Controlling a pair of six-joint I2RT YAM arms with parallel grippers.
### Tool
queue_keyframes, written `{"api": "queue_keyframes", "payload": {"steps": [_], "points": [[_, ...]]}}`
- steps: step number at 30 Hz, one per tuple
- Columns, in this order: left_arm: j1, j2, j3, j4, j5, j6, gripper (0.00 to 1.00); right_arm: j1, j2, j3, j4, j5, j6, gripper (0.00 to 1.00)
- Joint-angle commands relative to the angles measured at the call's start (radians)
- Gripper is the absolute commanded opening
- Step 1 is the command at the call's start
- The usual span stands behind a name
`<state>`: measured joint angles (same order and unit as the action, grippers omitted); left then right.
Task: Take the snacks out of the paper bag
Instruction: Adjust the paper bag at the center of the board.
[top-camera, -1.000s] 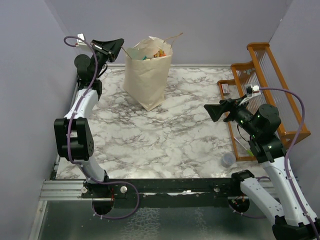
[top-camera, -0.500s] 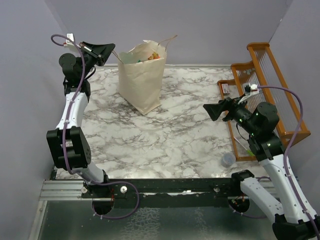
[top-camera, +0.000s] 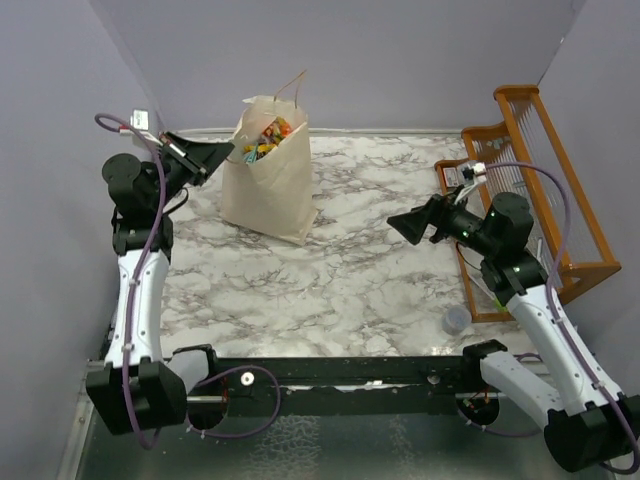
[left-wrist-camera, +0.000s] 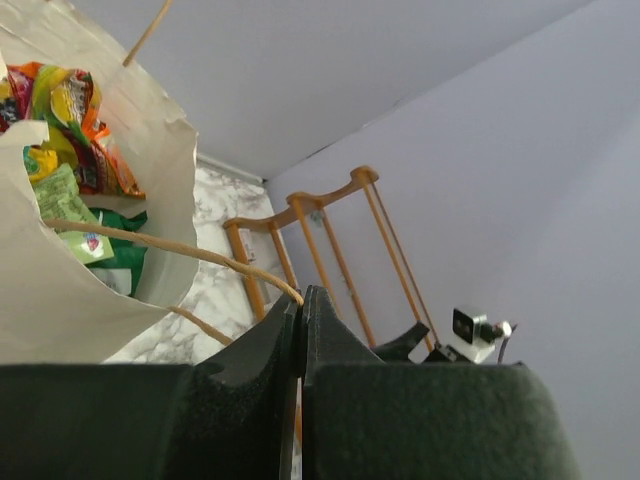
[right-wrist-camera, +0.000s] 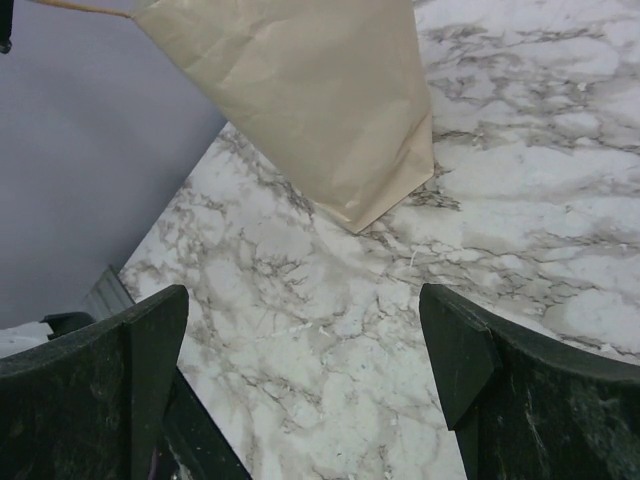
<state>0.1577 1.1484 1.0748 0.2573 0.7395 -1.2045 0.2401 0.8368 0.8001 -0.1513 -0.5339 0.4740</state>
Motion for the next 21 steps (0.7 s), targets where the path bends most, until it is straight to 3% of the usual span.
{"api": "queue_keyframes", "payload": {"steps": [1, 10, 21], "points": [[0.007, -0.196, -0.036, -0.204, -0.039, 0.173, 0.0, -0.004, 0.103, 0.006, 0.142, -0.16, 0.085, 0.99], [0.008, -0.452, -0.112, -0.493, -0.173, 0.303, 0.0, 0.088, 0.346, 0.184, 0.261, -0.08, 0.219, 0.99], [-0.01, -0.563, -0.123, -0.704, -0.26, 0.398, 0.0, 0.271, 0.931, 0.734, 0.355, 0.022, 0.24, 0.99]]}}
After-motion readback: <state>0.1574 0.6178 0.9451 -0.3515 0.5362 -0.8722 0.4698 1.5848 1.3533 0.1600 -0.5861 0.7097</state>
